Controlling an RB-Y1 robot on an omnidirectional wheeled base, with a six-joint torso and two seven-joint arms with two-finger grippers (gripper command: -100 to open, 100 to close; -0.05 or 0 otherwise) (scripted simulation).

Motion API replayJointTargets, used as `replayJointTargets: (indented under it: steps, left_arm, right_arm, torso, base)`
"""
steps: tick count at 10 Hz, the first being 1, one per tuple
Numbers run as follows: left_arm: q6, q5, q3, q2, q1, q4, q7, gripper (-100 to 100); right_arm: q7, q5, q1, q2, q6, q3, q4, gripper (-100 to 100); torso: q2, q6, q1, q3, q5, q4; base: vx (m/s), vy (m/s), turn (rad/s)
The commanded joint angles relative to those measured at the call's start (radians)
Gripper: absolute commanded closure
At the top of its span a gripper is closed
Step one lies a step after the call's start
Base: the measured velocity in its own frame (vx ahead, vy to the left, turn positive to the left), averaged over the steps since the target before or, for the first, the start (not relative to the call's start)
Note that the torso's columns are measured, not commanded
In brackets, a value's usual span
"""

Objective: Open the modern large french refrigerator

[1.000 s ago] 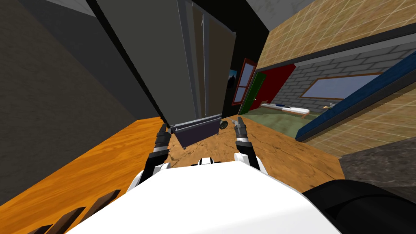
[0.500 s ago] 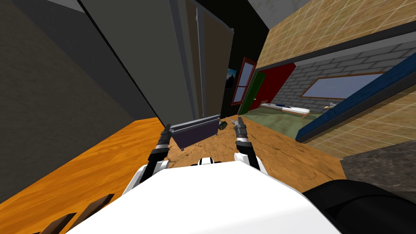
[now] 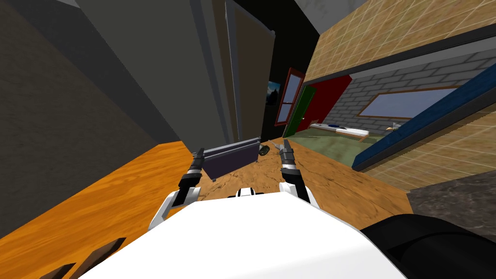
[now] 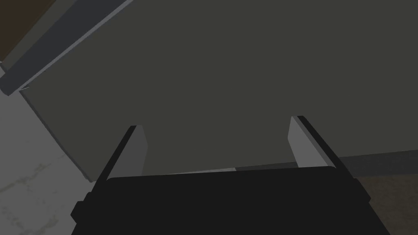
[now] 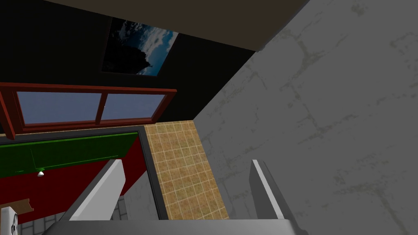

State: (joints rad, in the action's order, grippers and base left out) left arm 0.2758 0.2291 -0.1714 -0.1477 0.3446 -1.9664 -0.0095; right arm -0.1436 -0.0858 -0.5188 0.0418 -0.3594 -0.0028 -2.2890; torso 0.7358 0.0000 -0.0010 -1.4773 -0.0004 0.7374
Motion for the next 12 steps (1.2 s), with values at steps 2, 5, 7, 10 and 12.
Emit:
replayJointTargets:
  steps: [2, 5, 7, 10, 12]
  left_arm:
    - [-0.035, 0.062, -0.046, -0.007, -0.079, 0.103, 0.011, -100]
    - [-0.064, 0.116, -0.086, -0.014, -0.150, 0.195, 0.021, -100]
    - [-0.074, 0.134, -0.100, -0.016, -0.175, 0.229, 0.024, -100]
    - [-0.106, 0.190, -0.142, -0.022, -0.249, 0.325, 0.035, -100]
    - [-0.127, 0.226, -0.170, -0.026, -0.300, 0.396, 0.041, -100]
  right_arm:
    - [0.000, 0.000, 0.000, 0.000, 0.000, 0.000, 0.000, 0]
    - [0.000, 0.000, 0.000, 0.000, 0.000, 0.000, 0.000, 0]
    - [0.000, 0.000, 0.000, 0.000, 0.000, 0.000, 0.000, 0]
    - [0.000, 0.000, 0.000, 0.000, 0.000, 0.000, 0.000, 0]
    - [0.000, 0.000, 0.000, 0.000, 0.000, 0.000, 0.000, 0]
  torso:
    - [0.002, 0.000, 0.001, 0.001, 0.000, 0.001]
    - [0.003, 0.000, 0.002, 0.002, 0.001, 0.001]
    - [0.001, 0.000, 0.000, 0.000, 0.000, 0.000]
    - [0.003, 0.000, 0.002, 0.002, 0.001, 0.001]
    - [0.001, 0.000, 0.000, 0.001, 0.000, 0.000]
  base:
    - [0.065, -0.128, -0.004]
    - [0.062, -0.112, -0.004]
    - [0.074, -0.117, -0.001]
    - [0.049, -0.101, -0.004]
    - [0.087, -0.138, -0.004]
